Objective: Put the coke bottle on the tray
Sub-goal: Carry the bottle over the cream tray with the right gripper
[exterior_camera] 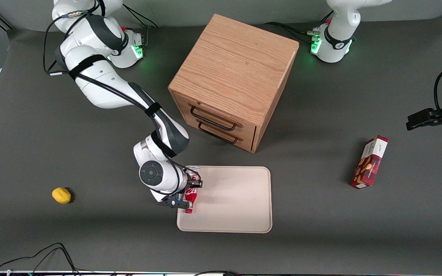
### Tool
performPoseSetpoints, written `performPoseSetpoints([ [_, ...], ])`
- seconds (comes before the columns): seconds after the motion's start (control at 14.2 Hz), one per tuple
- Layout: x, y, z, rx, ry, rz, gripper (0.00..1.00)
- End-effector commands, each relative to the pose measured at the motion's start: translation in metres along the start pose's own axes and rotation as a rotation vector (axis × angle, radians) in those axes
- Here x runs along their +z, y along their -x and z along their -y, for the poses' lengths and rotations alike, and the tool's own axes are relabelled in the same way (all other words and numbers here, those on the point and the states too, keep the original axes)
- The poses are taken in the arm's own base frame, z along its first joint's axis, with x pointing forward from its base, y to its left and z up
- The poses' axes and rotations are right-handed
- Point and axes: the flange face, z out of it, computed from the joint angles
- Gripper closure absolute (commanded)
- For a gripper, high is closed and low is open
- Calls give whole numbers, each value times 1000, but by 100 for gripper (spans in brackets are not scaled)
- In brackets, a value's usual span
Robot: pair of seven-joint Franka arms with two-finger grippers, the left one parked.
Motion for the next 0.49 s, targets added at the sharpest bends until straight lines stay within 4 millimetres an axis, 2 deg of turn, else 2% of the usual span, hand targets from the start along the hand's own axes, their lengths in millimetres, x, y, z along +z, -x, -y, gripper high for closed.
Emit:
performPoseSetpoints([
  [0.0,-14,-6,3,-20,5,-45,0],
  [0.28,-14,-6,3,-20,6,-46,0],
  [0.42,-24,-8,3,-17,2,-57,0],
])
